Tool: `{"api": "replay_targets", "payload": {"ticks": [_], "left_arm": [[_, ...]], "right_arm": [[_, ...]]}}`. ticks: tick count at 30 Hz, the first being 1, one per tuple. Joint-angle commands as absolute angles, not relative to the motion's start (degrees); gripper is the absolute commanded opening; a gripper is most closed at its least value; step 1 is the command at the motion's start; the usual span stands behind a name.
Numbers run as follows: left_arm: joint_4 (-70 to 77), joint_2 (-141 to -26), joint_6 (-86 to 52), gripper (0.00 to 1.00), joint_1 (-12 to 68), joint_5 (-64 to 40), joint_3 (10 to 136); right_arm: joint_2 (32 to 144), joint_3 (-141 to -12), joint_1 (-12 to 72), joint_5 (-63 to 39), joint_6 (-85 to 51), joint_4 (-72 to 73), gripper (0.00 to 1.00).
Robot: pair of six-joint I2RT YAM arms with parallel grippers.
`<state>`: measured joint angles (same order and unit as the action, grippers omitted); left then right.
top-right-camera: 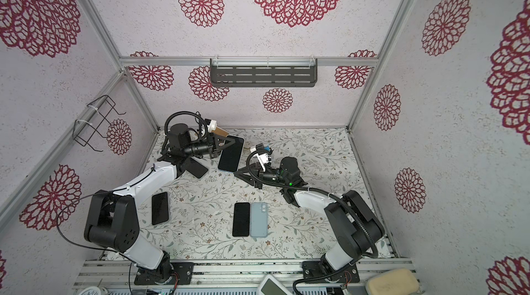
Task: Take the phone out of the phone case
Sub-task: Remove the phone case from the phone.
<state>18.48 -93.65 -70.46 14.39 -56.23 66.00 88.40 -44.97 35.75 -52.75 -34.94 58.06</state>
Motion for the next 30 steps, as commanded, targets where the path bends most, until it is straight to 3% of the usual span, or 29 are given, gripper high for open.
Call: {"api": "replay_targets", "payload": {"ticks": [1, 12, 13, 17, 20, 30], "left_arm": [[16.61, -96.15, -68.12, 0.00, 15.53, -48.83, 66.68], [15.53, -95.20, -67.10, 0.00, 17.94, -48.68, 67.60], [16.26, -94.95, -67.53, 0.00, 17.97, -49.13, 67.30], [19.47, -93.58, -68.75, 0.00, 16.59, -50.97, 66.86], [18.07, -92.90, -67.10, 0.00, 16.16, -52.66, 68.24], [16.19, -91.94, -63.38, 0.00, 16.90, -54.84, 70.78]], "right_arm": [[81.04, -49.09, 38.50, -51.83, -19.19, 59.75, 0.20], [79.84, -52.40, 38.50, -43.80, -11.05, 49.10, 0.16], [79.74, -52.04, 38.50, -43.92, -11.42, 49.94, 0.18], [78.23, -48.39, 38.36, -45.92, -13.46, 52.94, 0.43], [76.97, -46.20, 37.81, -47.04, -15.48, 54.08, 0.54], [77.46, -47.85, 35.95, -51.28, -21.39, 54.52, 0.59]]}}
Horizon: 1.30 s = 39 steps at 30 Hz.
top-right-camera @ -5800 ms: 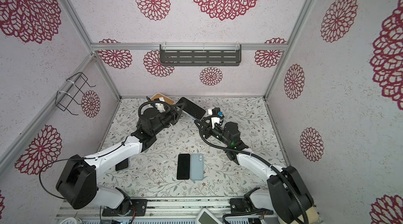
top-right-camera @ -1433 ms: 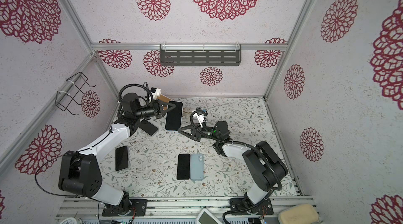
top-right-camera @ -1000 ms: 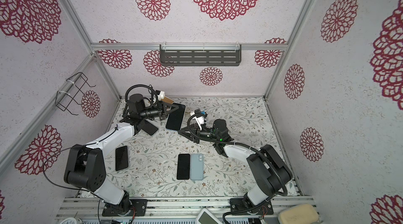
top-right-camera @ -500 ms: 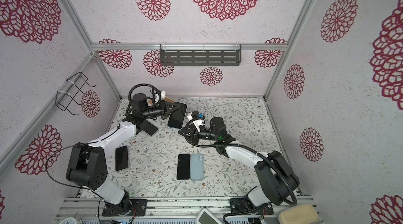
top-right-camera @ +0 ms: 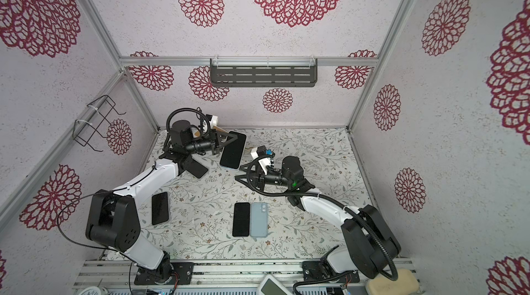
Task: Take the phone out of the phone case
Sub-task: Remove the phone case from the phone.
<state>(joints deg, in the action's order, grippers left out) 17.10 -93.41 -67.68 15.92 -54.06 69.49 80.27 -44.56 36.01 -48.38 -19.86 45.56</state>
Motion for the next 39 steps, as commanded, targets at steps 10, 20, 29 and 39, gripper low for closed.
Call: {"api": "replay_targets", "payload": {"ticks": [10, 20, 29, 39], "left_arm": [[13.94, -91.41, -60.20, 0.00, 19.01, -55.15, 72.95], [15.21, -90.92, -60.23, 0.00, 19.56, -56.34, 72.82], [14.67, -91.80, -61.51, 0.00, 19.61, -55.03, 73.39], [13.19, -93.16, -62.06, 0.00, 22.15, -53.14, 75.10]], "right_arm": [[78.23, -48.87, 35.82, -51.61, -22.07, 54.40, 0.57], [79.19, -48.52, 34.90, -52.03, -24.40, 56.94, 0.45], [79.54, -48.43, 34.80, -52.39, -24.05, 57.59, 0.29], [78.27, -49.29, 34.97, -47.41, -17.50, 49.95, 0.19]]}}
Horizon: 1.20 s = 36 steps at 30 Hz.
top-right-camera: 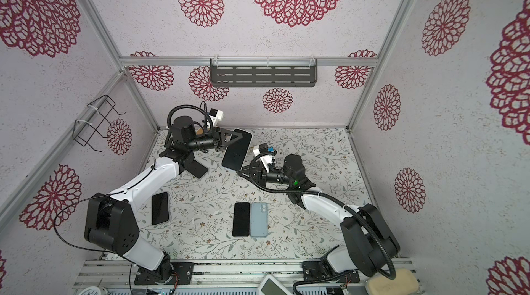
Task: Take the phone out of the phone case
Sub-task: Remove the phone case from the phone.
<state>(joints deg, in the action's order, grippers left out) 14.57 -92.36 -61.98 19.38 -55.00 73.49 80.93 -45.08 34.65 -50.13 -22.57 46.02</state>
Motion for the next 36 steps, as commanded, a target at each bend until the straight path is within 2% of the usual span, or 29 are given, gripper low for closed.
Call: {"api": "replay_targets", "payload": {"ticks": [1, 12, 15, 21, 25, 30, 36], "left_arm": [[13.11, -93.16, -61.90, 0.00, 22.31, -53.03, 75.15], [12.21, -93.09, -61.04, 0.00, 23.81, -51.97, 75.06], [12.70, -93.09, -61.00, 0.00, 24.16, -52.03, 74.88], [12.76, -92.99, -60.72, 0.00, 24.33, -52.12, 74.62], [12.53, -92.95, -60.64, 0.00, 24.17, -52.03, 74.62], [12.15, -93.15, -60.42, 0.00, 24.30, -51.69, 74.58], [12.50, -92.73, -61.43, 0.00, 24.87, -50.24, 72.79]], "right_arm": [[78.39, -49.41, 34.98, -47.45, -17.51, 49.99, 0.18], [78.57, -49.20, 34.91, -46.85, -18.71, 52.54, 0.16], [78.51, -49.20, 34.89, -46.72, -19.67, 53.60, 0.28], [78.72, -49.22, 34.63, -46.93, -21.05, 54.68, 0.30], [78.67, -48.87, 34.54, -46.80, -20.91, 54.49, 0.24], [78.82, -49.20, 34.54, -47.11, -20.08, 53.81, 0.12], [78.93, -49.79, 34.54, -43.43, -16.73, 51.03, 0.02]]}}
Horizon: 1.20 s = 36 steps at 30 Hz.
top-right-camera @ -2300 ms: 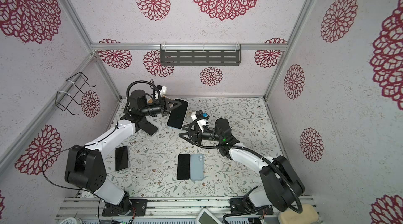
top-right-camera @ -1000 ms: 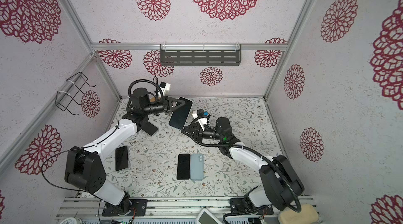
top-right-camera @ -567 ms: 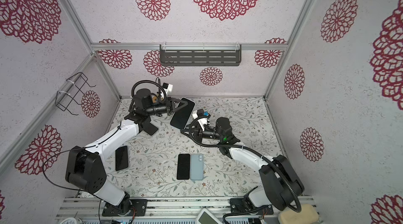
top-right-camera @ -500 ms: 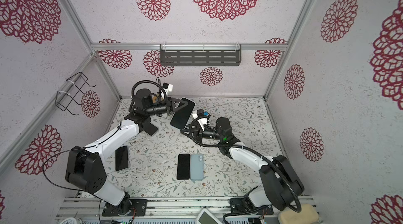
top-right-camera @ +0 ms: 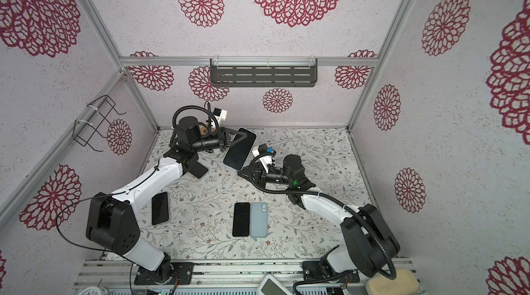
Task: Take the phone out of the phone case
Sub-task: Remove the phone case from the phone.
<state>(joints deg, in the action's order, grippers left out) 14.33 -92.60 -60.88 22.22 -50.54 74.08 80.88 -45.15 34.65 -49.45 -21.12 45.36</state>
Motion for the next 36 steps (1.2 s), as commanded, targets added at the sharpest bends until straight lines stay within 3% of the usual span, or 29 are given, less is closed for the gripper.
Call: {"api": "replay_targets", "payload": {"ticks": [1, 9, 12, 16, 19, 36], "left_arm": [[13.21, -92.68, -62.08, 0.00, 25.10, -49.87, 72.23], [18.41, -91.78, -66.37, 0.00, 27.80, -47.27, 68.89], [20.97, -91.12, -67.50, 0.00, 27.69, -47.18, 67.95], [22.19, -90.16, -67.64, 0.00, 26.04, -48.09, 67.59], [22.26, -89.70, -67.31, 0.00, 25.02, -49.15, 67.69], [15.71, -89.85, -61.43, 0.00, 22.85, -50.87, 72.30]], "right_arm": [[79.07, -49.99, 34.54, -42.76, -16.25, 50.64, 0.01], [78.49, -51.40, 34.54, -36.36, -12.41, 47.90, 0.00], [78.50, -51.16, 34.28, -38.23, -13.16, 48.44, 0.01], [76.67, -46.68, 34.04, -39.60, -15.21, 52.78, 0.27], [75.48, -44.95, 33.59, -40.91, -16.72, 53.34, 0.37], [76.97, -44.87, 32.70, -51.18, -27.95, 60.30, 0.64]]}}
